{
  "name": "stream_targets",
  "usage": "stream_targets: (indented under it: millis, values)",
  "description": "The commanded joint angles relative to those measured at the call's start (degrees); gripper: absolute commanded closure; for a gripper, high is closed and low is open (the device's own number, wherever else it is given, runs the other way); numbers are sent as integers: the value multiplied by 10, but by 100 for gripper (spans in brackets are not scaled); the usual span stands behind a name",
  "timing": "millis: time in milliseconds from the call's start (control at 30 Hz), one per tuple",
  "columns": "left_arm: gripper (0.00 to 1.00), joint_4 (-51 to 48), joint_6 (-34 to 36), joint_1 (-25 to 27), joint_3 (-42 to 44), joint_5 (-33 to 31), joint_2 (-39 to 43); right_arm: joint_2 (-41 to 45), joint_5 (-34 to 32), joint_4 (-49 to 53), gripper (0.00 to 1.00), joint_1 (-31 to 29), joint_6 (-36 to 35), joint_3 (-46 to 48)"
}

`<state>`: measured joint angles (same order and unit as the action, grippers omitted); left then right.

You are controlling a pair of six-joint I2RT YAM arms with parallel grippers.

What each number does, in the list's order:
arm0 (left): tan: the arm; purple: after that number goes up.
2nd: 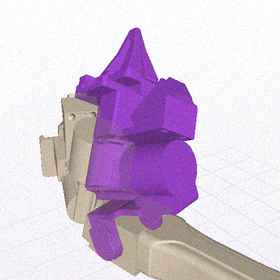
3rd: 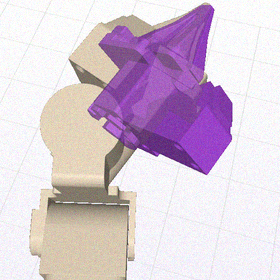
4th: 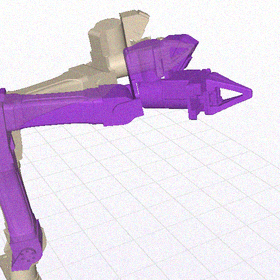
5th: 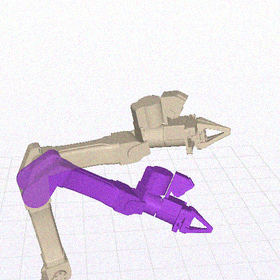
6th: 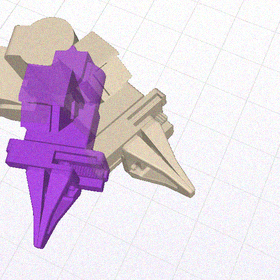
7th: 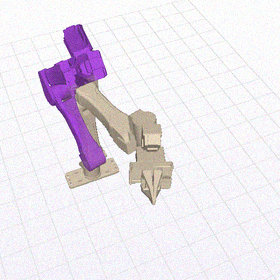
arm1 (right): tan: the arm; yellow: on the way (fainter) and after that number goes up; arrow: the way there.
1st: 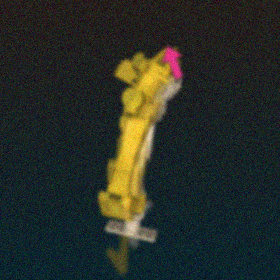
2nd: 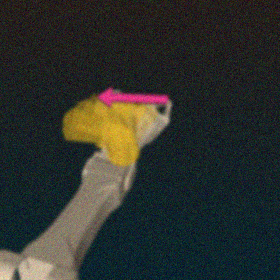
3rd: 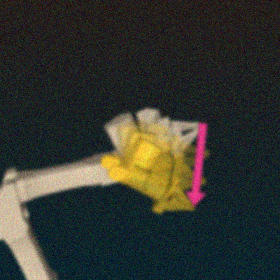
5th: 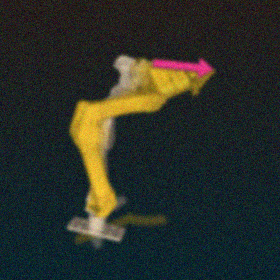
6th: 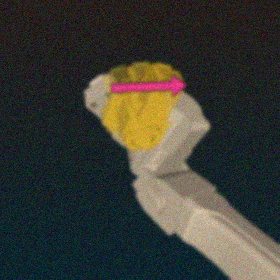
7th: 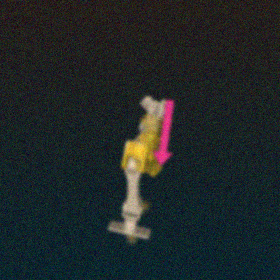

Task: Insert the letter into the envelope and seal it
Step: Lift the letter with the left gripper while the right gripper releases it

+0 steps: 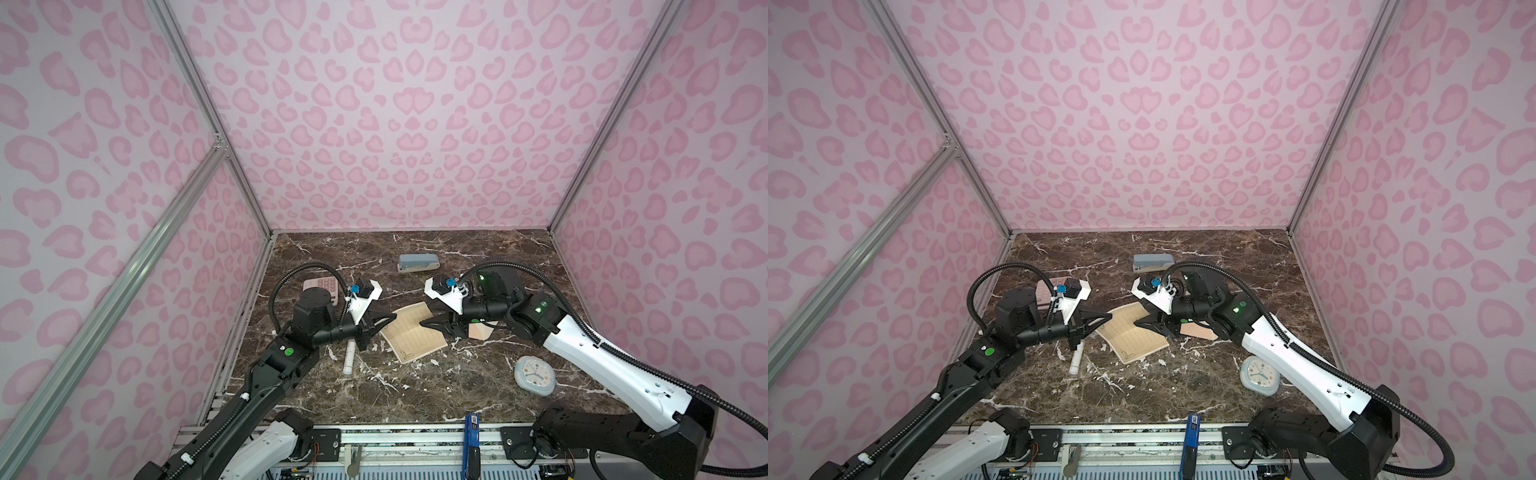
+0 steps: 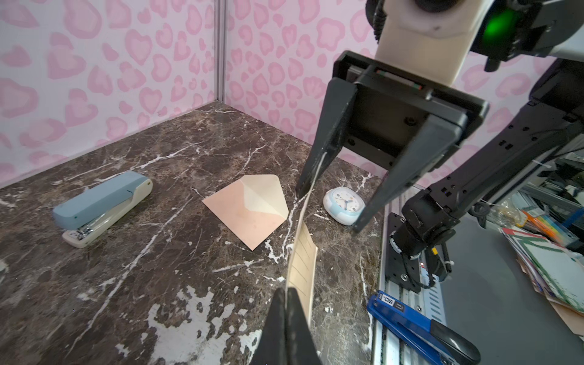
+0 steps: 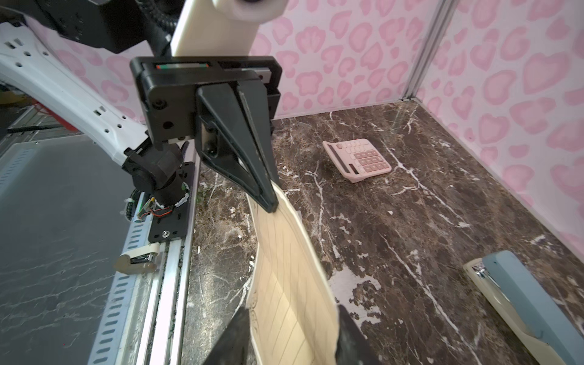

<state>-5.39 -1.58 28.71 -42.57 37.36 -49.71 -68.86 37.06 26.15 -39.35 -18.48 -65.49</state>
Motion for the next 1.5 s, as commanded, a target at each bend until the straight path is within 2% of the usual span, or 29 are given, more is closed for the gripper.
stream_targets:
  millis: [0, 167, 300, 467, 567, 667, 867, 1167, 1467]
  values:
    - [96, 0, -29, 0, -19, -92, 13, 25, -97, -85, 44, 27, 72, 25]
    - [96, 4, -105, -1, -58, -184, 21, 70, -159, -290, 40, 145, 293, 146]
    - [96, 21, -156, -1, -81, -206, 24, 60, -195, -346, 41, 175, 364, 197]
    - [96, 43, -213, -8, -98, -192, 26, 14, -183, -384, 42, 175, 429, 226]
    - [96, 51, -240, -9, -102, -188, 25, -15, -164, -452, 43, 173, 470, 250]
    - [96, 91, -265, -10, -86, -175, 29, -58, -125, -523, 43, 164, 489, 263]
    - [96, 142, -304, -13, -57, -162, 33, -137, -110, -593, 45, 122, 516, 251]
    - [96, 191, -338, -14, -22, -191, 30, -206, -76, -756, 46, 97, 604, 266]
    - [96, 238, -364, -17, -3, -206, 12, -260, -58, -862, 47, 87, 668, 270]
